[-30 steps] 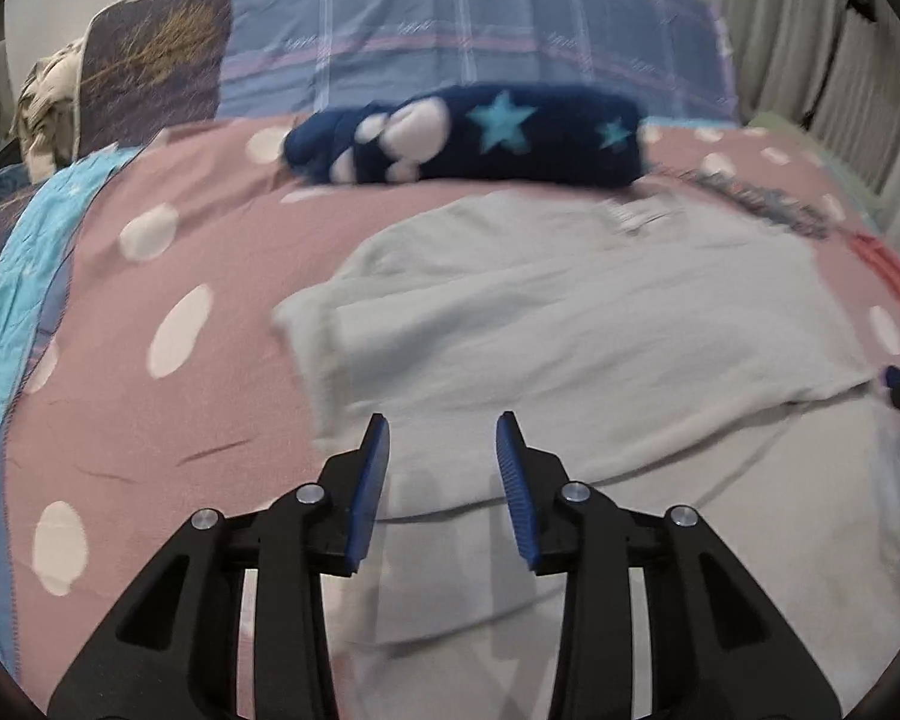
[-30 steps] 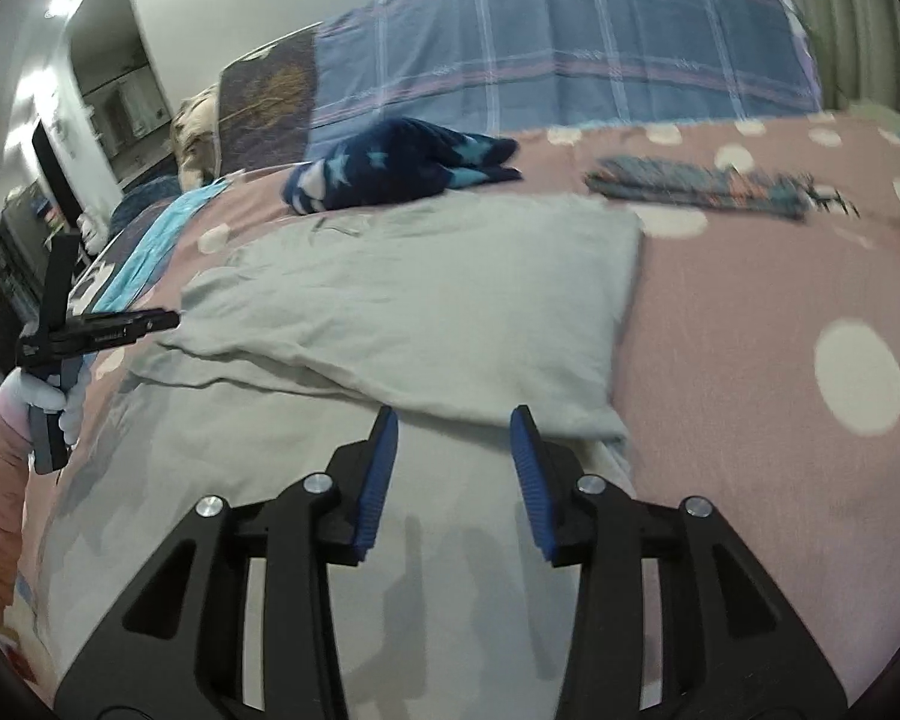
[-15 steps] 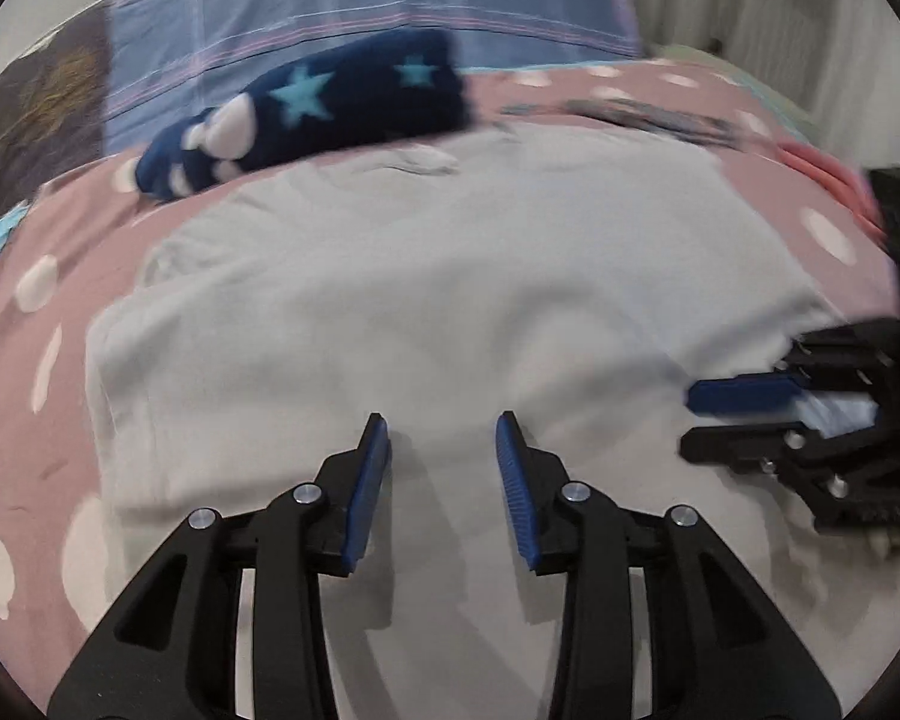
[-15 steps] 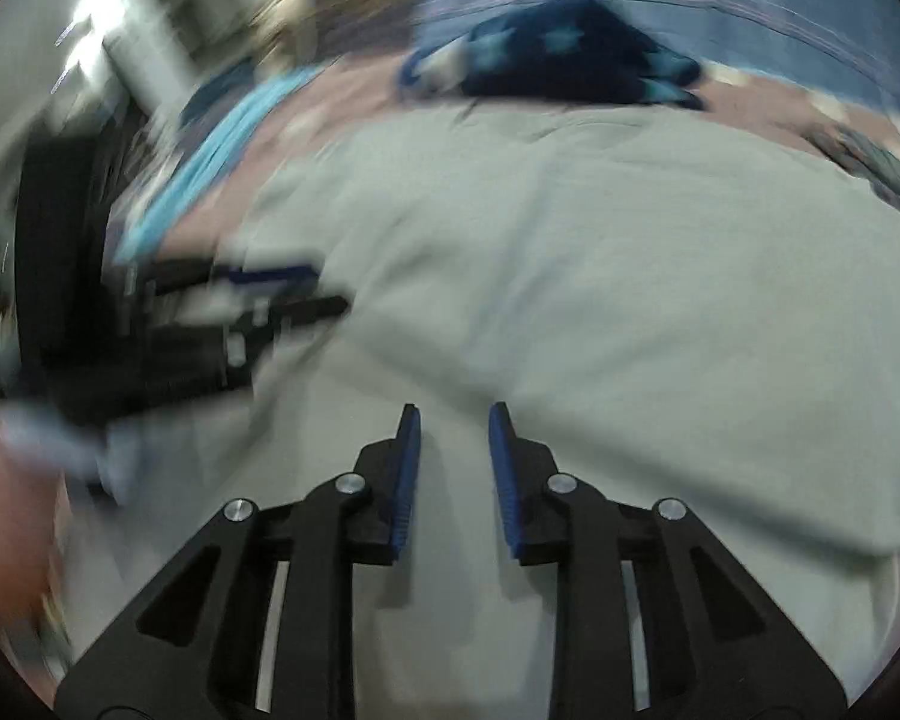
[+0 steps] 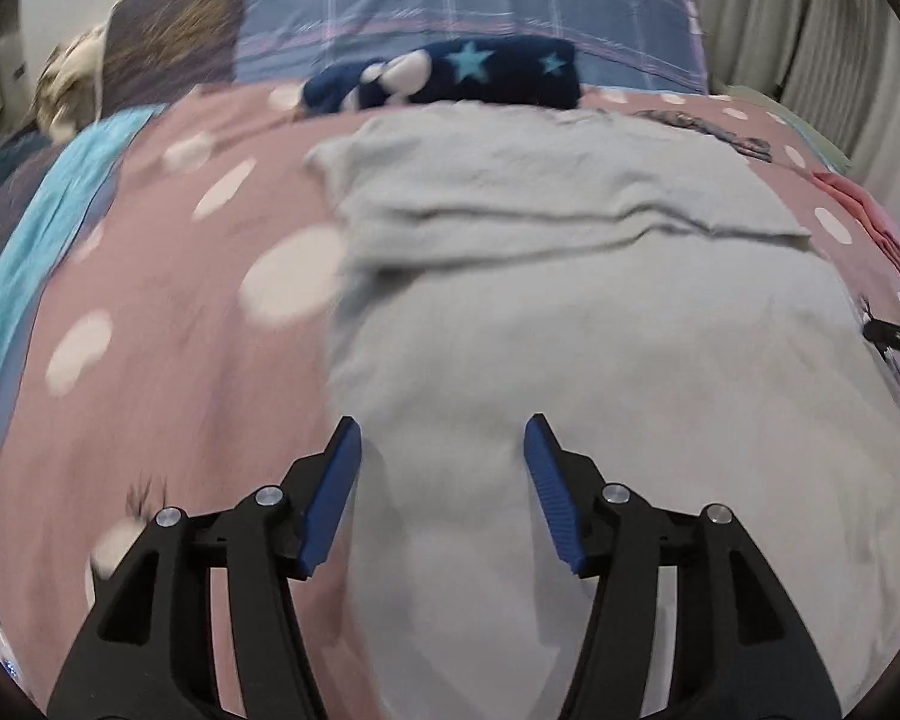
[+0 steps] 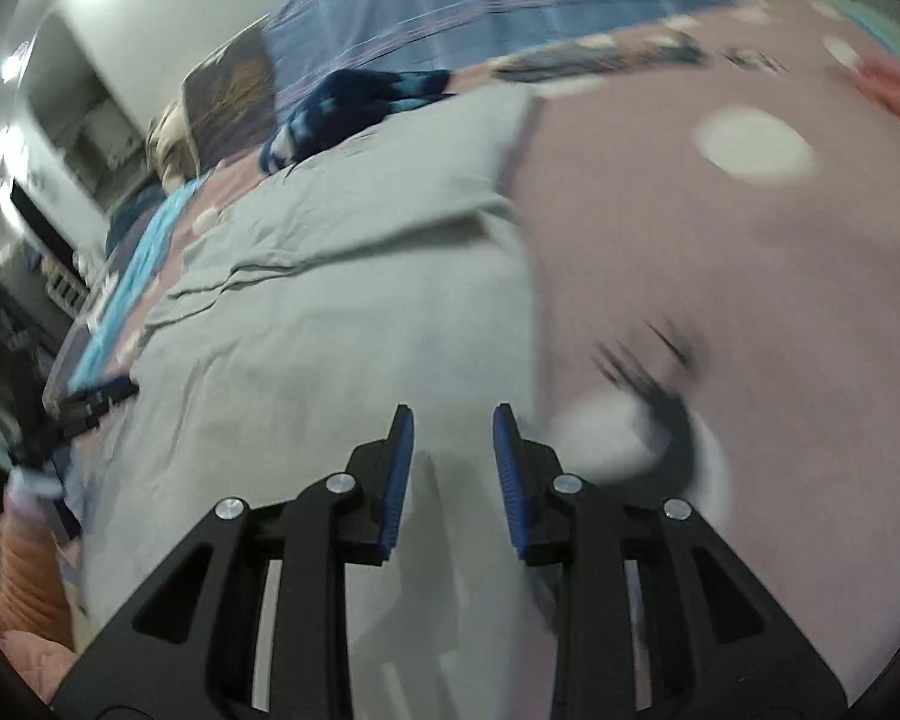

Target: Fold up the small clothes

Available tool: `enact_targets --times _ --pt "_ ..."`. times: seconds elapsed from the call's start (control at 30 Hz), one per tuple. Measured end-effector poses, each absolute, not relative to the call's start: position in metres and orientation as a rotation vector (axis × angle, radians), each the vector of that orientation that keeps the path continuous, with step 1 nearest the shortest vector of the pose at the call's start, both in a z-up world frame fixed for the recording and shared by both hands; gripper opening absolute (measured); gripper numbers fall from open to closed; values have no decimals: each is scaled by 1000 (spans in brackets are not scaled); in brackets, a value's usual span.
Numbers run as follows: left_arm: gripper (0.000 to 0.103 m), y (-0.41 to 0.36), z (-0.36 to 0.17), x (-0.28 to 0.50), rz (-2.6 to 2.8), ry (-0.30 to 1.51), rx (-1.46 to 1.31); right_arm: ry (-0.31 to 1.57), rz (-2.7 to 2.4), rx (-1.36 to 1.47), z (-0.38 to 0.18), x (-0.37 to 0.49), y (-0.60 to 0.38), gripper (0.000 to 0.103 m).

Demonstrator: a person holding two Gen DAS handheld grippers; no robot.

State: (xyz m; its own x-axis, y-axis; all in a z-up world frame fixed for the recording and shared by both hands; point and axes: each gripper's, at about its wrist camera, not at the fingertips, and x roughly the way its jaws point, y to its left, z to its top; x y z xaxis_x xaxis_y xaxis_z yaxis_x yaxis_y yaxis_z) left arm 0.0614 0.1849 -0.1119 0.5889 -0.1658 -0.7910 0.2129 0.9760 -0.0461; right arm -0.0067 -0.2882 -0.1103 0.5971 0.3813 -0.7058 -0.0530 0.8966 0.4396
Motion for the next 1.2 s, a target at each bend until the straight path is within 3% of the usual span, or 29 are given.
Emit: enact_targets --times 0.87,1.07,1.2 --pt "61 223 -129 -125 -531 861 -283 876 357 622 -129 -171 -304 29" --pt "61 229 -136 -145 -615 857 -400 861 455 718 -139 -181 -303 44" --pt "61 221 -138 -133 -652 844 -437 854 512 748 -139 -167 -298 47"
